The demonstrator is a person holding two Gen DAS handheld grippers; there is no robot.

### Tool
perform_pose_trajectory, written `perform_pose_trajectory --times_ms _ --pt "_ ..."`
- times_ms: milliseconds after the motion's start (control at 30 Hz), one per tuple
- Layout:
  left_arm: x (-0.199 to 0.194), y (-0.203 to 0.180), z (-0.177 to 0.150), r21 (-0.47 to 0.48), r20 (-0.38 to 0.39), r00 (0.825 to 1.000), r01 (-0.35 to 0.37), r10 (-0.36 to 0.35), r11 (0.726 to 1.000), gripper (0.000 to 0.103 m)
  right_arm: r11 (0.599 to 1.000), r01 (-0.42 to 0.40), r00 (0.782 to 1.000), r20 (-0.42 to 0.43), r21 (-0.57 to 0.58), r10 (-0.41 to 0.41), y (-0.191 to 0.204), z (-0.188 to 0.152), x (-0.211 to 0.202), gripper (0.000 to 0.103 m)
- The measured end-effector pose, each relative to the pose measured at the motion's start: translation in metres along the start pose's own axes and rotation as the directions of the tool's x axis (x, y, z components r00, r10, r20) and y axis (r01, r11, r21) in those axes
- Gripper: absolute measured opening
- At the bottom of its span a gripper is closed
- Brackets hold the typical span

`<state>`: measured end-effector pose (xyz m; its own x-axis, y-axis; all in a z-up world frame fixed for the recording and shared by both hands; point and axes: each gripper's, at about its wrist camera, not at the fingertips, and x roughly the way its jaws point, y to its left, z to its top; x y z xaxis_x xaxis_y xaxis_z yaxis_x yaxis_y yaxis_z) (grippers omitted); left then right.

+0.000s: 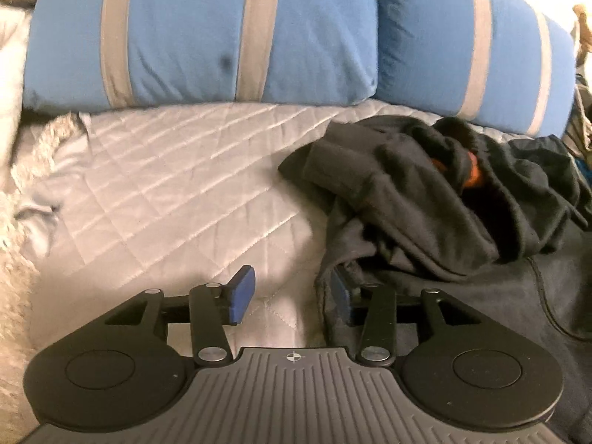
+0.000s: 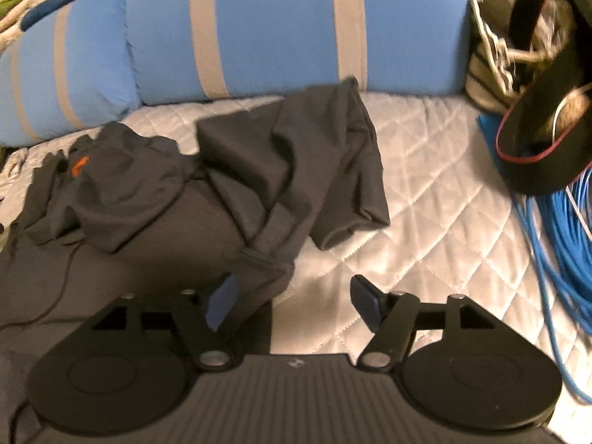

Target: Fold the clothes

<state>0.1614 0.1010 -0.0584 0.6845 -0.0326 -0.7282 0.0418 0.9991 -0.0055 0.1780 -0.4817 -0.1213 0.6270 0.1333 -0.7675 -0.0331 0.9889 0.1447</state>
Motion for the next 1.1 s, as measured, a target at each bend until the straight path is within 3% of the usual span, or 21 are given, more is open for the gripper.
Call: perform_pose_trajectory --times_ms 233,333,433,500,633,867,967,1067,1100 --pt "-0.032 -0.013 0.013 0.042 0.047 0.999 0.025 -0.027 0.999 0.05 0.999 -0.031 0.999 0.042 -0.032 0.032 0.015 0.009 -0.029 0.087" --pt "-0.044 -0.016 0.019 0.041 0.066 0.997 0.047 -0.05 0.998 0.058 0.999 -0.026 0.998 0.055 -0.021 0.027 0.024 0.013 -0.043 0.09" --pt "-0.047 -0.01 0.029 -0.042 0.124 0.988 0.1 -0.094 0.994 0.063 1.0 -0.01 0.997 0.074 0.014 0.009 0.04 0.015 -0.06 0.092" --pt "-0.04 -0.002 0.034 -0.146 0.153 0.98 0.152 -0.13 0.977 0.063 0.999 -0.046 0.996 0.082 0.024 0.044 0.054 0.013 -0.067 0.094" --pt "-0.022 0.014 0.038 -0.336 0.19 0.966 0.234 -0.178 0.912 0.063 0.993 -0.115 0.988 0.1 0.016 0.113 0.085 0.004 -0.079 0.103" --pt "0.014 0.035 0.024 -0.545 0.23 0.943 0.33 -0.24 0.771 0.063 0.988 -0.147 0.979 0.133 -0.044 0.152 0.133 -0.028 -0.082 0.103" --pt "0.032 0.043 0.013 -0.628 0.248 0.931 0.366 -0.269 0.686 0.062 0.983 -0.172 0.975 0.129 -0.064 0.179 0.148 -0.041 -0.076 0.103" --pt "0.048 0.052 0.003 -0.717 0.294 0.905 0.421 -0.307 0.556 0.062 0.98 -0.183 0.975 0.115 -0.081 0.192 0.157 -0.049 -0.069 0.103" --pt "0.052 0.055 0.001 -0.733 0.303 0.901 0.429 -0.311 0.527 0.061 0.979 -0.187 0.973 0.119 -0.085 0.196 0.158 -0.048 -0.069 0.103"
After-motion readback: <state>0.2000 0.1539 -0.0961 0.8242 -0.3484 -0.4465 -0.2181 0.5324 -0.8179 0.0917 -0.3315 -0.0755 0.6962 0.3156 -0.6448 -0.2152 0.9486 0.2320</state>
